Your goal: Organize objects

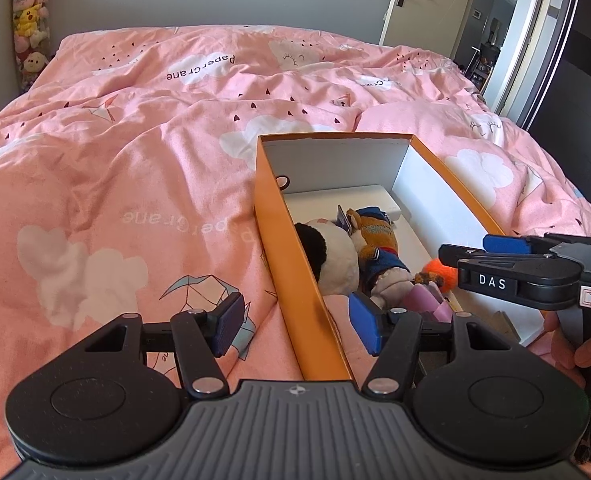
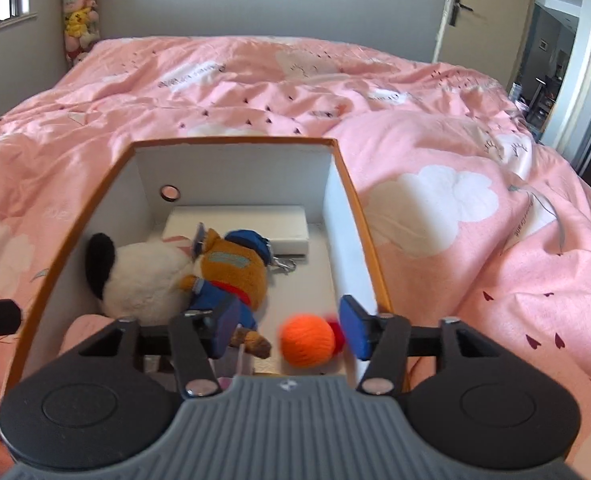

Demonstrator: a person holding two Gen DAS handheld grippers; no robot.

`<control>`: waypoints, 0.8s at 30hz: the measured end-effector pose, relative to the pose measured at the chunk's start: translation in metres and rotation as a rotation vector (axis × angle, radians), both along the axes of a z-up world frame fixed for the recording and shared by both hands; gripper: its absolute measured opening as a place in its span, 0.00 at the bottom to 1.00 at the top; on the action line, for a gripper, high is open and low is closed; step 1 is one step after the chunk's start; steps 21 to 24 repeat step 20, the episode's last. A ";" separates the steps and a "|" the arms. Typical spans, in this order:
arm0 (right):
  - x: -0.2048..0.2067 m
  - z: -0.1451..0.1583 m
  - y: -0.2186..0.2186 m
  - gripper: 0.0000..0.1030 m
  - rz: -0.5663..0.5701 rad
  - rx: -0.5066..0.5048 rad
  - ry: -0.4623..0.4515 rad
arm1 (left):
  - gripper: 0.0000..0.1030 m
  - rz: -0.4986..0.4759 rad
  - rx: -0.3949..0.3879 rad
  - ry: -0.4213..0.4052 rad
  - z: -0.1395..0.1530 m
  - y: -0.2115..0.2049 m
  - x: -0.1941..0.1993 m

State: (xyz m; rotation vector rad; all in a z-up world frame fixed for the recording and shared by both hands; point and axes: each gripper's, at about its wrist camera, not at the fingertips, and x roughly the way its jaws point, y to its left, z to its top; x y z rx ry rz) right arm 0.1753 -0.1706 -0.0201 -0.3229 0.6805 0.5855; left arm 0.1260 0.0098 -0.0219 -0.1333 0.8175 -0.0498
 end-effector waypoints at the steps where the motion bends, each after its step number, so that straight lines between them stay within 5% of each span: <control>1: -0.004 0.001 0.000 0.58 0.013 0.000 -0.006 | 0.72 -0.002 0.012 -0.004 0.001 -0.003 -0.002; 24: -0.045 0.007 -0.011 0.64 0.100 0.061 0.110 | 0.86 0.046 0.062 0.003 0.000 -0.007 -0.010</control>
